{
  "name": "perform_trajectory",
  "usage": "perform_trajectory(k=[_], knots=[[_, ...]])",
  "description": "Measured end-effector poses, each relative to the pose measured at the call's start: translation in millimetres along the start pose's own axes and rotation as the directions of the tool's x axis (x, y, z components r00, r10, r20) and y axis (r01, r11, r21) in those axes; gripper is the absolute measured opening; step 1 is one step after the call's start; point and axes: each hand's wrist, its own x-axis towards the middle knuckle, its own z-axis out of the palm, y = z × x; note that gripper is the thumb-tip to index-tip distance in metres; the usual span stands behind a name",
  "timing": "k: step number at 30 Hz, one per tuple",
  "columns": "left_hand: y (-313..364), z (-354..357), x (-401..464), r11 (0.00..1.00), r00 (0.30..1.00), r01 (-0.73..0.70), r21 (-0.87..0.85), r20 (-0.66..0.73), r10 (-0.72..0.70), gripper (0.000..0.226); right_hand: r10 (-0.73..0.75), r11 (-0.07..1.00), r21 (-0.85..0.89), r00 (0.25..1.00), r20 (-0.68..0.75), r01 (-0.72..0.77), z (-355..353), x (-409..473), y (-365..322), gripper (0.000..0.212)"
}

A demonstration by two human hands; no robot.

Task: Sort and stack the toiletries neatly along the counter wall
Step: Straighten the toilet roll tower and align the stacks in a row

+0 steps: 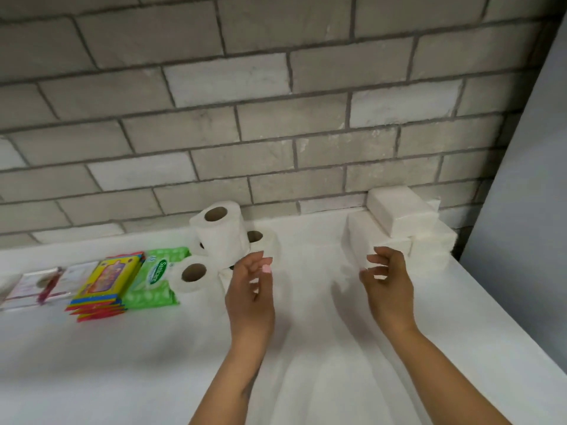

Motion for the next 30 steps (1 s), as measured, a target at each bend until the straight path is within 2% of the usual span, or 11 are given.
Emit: perform_trajectory(k=[4,7,9,11,13,16,19,24,27,30], knots=[[-9,-61,38,0.994,0.983,-0.071,-0.077,-0.174,0.057,0.028,0.087,0.994,0.058,0.984,0.156,-0.097,45,-12,-12,0.037],[-24,-99,73,0.99,0.98,-0.043,-0.131,-0.199,0.016,0.037,0.164,0.978,0.089,0.955,0.246,-0.19,75,-14,-17,0.044],[-37,-117,97,0.989,0.987,0.085,-0.118,-0.125,-0.1,0.045,0.206,0.968,0.072,0.928,0.311,-0.239,92,-12,-21,0.053],[-54,-129,120,0.969,0.97,0.241,-0.046,0.034,-0.24,0.058,0.244,0.956,0.06,0.889,0.387,-0.288,108,-9,-25,0.062],[-66,-135,138,0.955,0.936,0.275,0.112,0.198,-0.292,0.066,0.26,0.952,0.024,0.852,0.453,-0.304,125,-3,-28,0.07],[-74,-134,164,0.931,0.887,0.152,0.333,0.369,-0.277,0.056,0.274,0.961,-0.104,0.823,0.497,-0.257,150,11,-33,0.073],[-77,-126,187,0.834,0.78,0.022,0.551,0.513,-0.359,0.066,0.29,0.948,-0.278,0.786,0.547,-0.156,170,22,-44,0.075],[-83,-111,204,0.715,0.65,-0.151,0.683,0.613,-0.448,0.07,0.389,0.822,-0.569,0.712,0.584,0.018,194,31,-54,0.077],[-88,-103,205,0.66,0.641,-0.226,0.717,0.619,-0.453,0.067,0.348,0.783,-0.617,0.762,0.547,0.085,201,34,-44,0.075],[-87,-101,202,0.669,0.663,-0.227,0.708,0.615,-0.426,0.06,0.325,0.778,-0.617,0.765,0.556,0.118,200,34,-40,0.072]])
